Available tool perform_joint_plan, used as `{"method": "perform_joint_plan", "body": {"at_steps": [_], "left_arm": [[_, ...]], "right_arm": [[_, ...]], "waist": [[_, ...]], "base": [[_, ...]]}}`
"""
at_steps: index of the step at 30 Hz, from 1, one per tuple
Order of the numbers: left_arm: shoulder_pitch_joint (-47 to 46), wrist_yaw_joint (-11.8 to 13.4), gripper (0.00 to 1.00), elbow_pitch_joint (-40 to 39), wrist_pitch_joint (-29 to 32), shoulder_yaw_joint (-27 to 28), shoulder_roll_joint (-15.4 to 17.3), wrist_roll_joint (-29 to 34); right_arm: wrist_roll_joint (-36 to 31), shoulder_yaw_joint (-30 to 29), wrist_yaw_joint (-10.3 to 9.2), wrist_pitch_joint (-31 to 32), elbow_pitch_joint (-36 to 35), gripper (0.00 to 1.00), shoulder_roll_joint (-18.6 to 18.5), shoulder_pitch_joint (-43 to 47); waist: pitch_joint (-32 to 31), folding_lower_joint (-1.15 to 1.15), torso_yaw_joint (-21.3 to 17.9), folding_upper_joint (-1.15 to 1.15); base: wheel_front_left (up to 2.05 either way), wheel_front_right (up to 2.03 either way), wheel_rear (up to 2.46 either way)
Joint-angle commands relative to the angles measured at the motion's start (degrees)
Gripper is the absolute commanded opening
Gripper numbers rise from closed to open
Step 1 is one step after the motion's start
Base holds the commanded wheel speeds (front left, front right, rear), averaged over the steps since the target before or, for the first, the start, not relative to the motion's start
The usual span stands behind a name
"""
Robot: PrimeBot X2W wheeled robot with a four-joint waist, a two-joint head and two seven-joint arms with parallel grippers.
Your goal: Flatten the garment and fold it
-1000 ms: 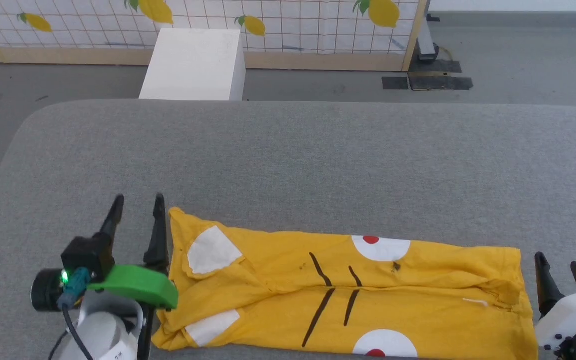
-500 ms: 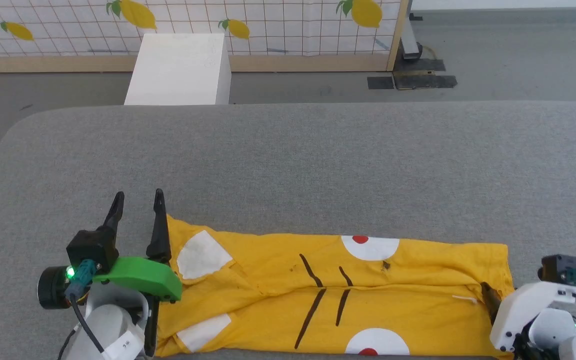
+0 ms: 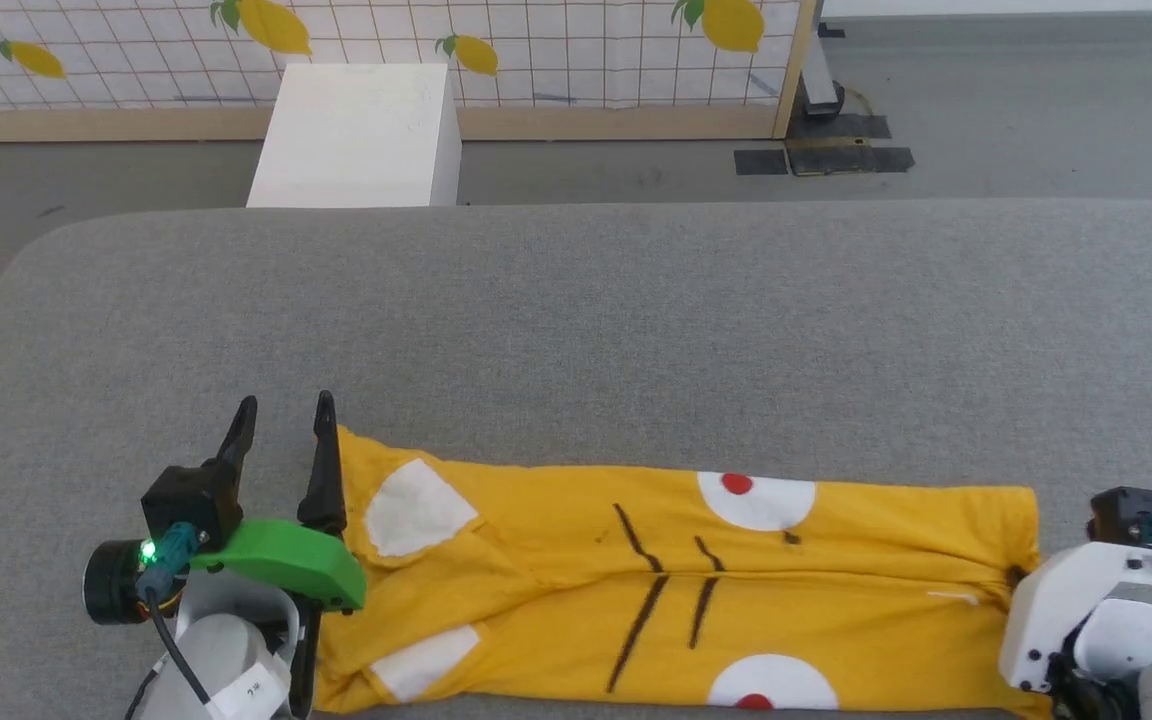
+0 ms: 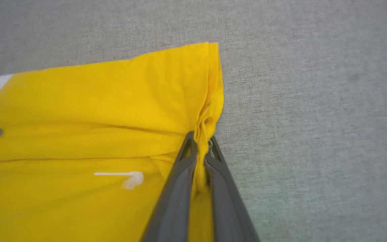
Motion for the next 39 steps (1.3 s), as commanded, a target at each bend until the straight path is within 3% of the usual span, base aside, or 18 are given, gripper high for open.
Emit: {"method": "perform_joint_plan", "body": {"at_steps": [1,11,18,22,25,26,28,33,39], "left_arm": [[-1.4,-0.34,1.0,0.19,-0.44,0.35,-0.45,0.44],[-1.76,-1.22,1.0,0.15,-0.44,1.62,-1.53,1.33],[-1.24,-1.65,1.0,0.23,-0.45,2.76,-2.09,1.94],[-0.77,-1.97,1.0,0.23,-0.45,3.25,-2.16,2.26],[-0.6,-2.1,1.0,0.09,-0.45,3.5,-2.21,2.52],[-0.72,-2.27,1.0,0.14,-0.45,3.53,-2.33,2.77],[-0.95,-2.42,1.0,0.22,-0.45,3.51,-2.48,2.89],[-1.69,-2.84,1.0,0.48,-0.45,3.41,-2.73,3.15],[-3.09,-3.46,1.0,0.65,-0.45,3.02,-3.43,3.49]], "right_arm": [[-2.55,-2.0,-0.12,-0.93,-1.18,0.0,-0.31,0.68],[-13.68,-13.99,-0.12,-4.23,-3.15,0.0,-3.14,-0.48],[-12.62,-12.68,-0.12,-2.35,-6.89,0.0,-2.98,0.37],[-7.73,-6.93,-0.12,5.06,-16.9,0.0,-1.76,3.75],[-2.11,0.17,-0.12,12.67,-28.89,0.0,-1.03,7.57],[0.47,8.03,-0.12,18.34,-39.85,0.0,-0.84,10.37],[0.88,14.63,-0.12,20.68,-45.59,0.0,-1.37,10.76],[1.19,28.52,-0.12,21.01,-46.85,0.0,-3.57,6.42],[1.9,41.32,-0.12,16.88,-35.24,0.0,-3.21,-2.71]], "waist": [[0.27,0.0,0.06,0.0],[1.37,0.0,0.7,0.0],[1.03,0.0,0.88,0.0],[0.66,0.0,1.18,0.0],[0.64,0.0,1.44,0.0],[0.84,0.0,1.81,0.0],[1.11,0.0,2.1,0.0],[2.02,0.0,2.92,0.0],[3.66,0.0,4.8,0.0]], "base": [[0.0,0.0,0.0],[0.0,0.0,0.0],[0.0,0.0,0.0],[0.0,0.0,0.0],[0.0,0.0,0.0],[0.0,0.0,0.0],[0.0,0.0,0.0],[0.0,0.0,0.0],[0.0,0.0,0.0]]}}
